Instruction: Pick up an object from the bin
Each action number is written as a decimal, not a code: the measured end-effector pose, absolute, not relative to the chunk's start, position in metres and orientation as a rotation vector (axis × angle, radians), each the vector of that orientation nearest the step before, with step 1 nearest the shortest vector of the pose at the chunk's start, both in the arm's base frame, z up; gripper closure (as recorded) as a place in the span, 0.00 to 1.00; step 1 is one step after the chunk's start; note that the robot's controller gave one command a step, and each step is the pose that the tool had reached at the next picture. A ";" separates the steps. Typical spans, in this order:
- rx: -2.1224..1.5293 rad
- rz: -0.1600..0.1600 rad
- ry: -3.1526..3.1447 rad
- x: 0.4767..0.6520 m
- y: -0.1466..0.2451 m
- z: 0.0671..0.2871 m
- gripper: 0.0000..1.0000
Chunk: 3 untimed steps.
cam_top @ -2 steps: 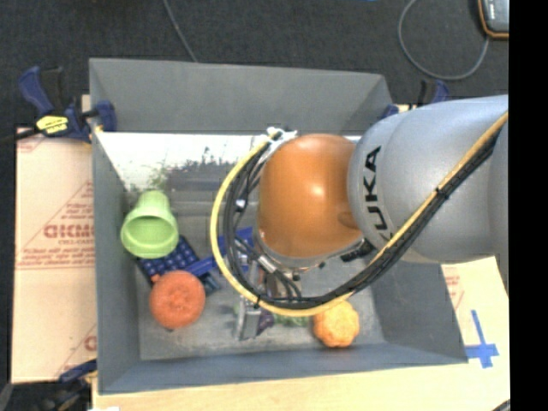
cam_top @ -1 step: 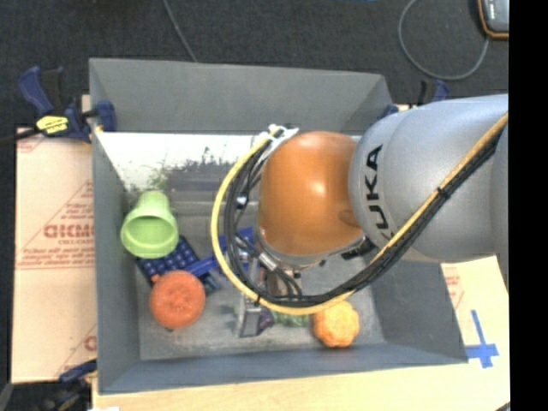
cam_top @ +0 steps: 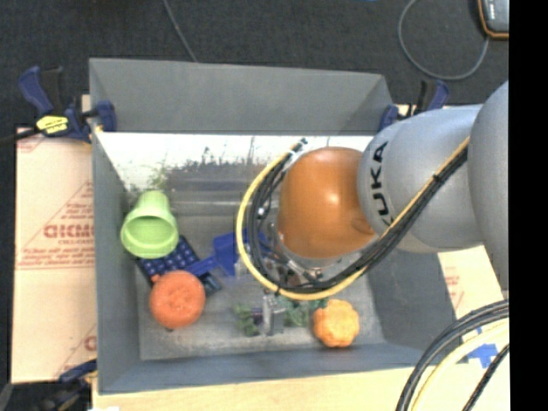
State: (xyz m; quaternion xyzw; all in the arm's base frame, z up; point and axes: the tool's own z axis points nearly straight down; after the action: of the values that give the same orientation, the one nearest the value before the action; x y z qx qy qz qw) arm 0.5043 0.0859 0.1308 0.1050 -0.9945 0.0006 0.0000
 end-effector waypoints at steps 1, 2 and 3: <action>-0.335 -0.004 -3.129 0.506 0.139 0.125 0.00; 0.251 0.003 -3.133 0.499 0.099 0.119 0.00; -0.189 -0.006 -3.141 0.496 0.131 0.121 0.00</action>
Offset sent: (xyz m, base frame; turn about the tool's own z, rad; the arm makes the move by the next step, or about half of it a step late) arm -0.0076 -0.0014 -0.0149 0.0071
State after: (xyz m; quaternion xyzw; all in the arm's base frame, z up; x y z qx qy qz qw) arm 0.4958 0.1308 0.1209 -0.0600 -0.9982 -0.0021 -0.0023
